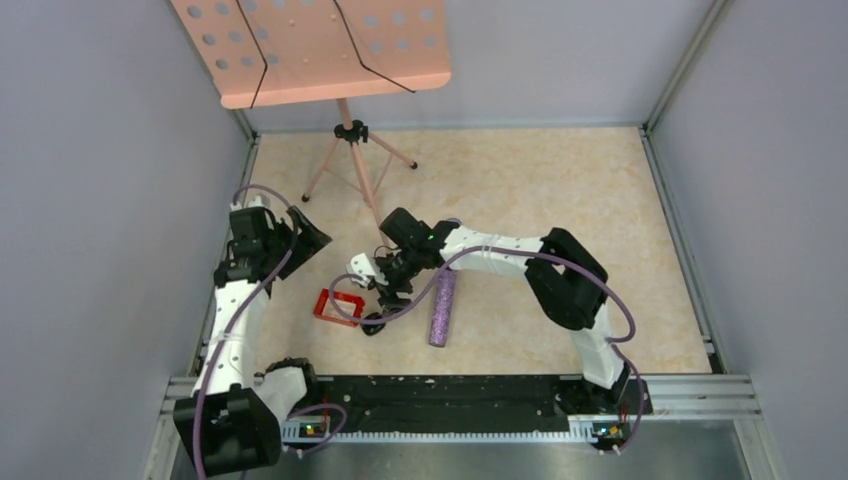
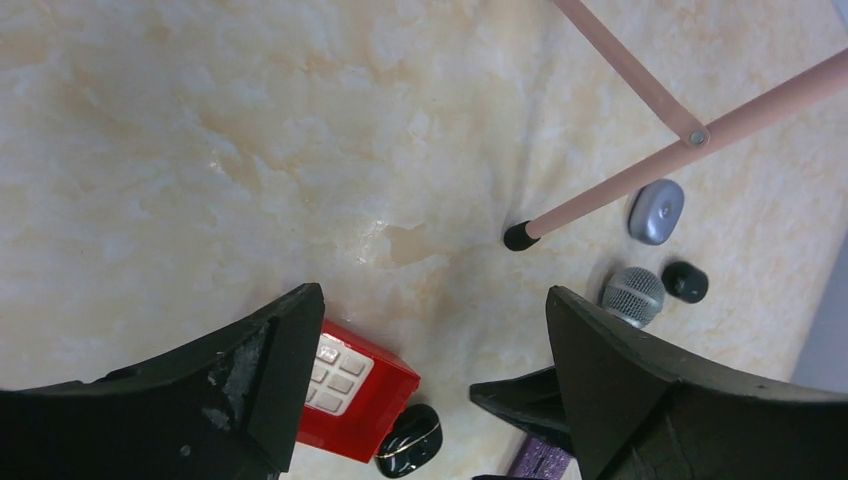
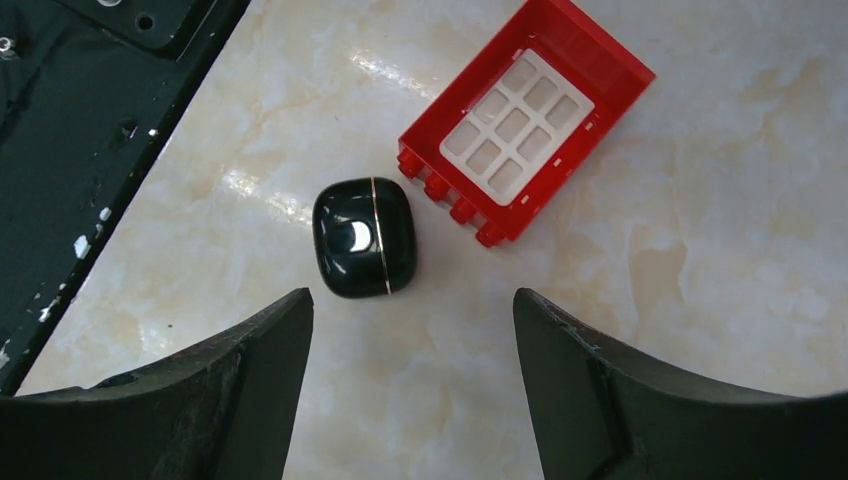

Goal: Insert the wireless bluetooth earbuds into the charging case
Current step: Pick up the charging case at the center of the board.

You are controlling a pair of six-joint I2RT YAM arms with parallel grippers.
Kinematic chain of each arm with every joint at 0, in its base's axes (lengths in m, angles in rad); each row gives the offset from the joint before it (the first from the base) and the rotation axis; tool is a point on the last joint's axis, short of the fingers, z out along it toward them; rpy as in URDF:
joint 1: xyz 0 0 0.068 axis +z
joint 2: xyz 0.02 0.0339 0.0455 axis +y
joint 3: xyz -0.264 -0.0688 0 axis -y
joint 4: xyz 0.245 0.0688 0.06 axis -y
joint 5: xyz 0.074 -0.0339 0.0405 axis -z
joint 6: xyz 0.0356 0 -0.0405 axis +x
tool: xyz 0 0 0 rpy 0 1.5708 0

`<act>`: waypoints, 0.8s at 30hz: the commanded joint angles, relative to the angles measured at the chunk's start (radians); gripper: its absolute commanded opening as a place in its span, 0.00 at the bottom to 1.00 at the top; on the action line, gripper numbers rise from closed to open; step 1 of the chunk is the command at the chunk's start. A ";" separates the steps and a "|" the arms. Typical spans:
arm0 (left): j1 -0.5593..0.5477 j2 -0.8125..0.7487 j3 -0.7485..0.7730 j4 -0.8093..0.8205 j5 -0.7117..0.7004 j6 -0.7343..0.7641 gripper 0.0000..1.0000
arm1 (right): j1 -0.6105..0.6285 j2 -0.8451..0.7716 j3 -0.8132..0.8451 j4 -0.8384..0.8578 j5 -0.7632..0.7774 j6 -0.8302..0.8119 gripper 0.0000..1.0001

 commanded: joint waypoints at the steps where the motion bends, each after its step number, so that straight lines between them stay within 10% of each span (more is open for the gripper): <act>1: 0.043 -0.040 -0.015 0.040 0.046 -0.104 0.86 | 0.041 0.055 0.093 -0.064 -0.030 -0.119 0.73; 24: 0.088 -0.086 -0.032 0.073 0.072 -0.162 0.82 | 0.122 0.108 0.007 0.046 0.053 -0.017 0.65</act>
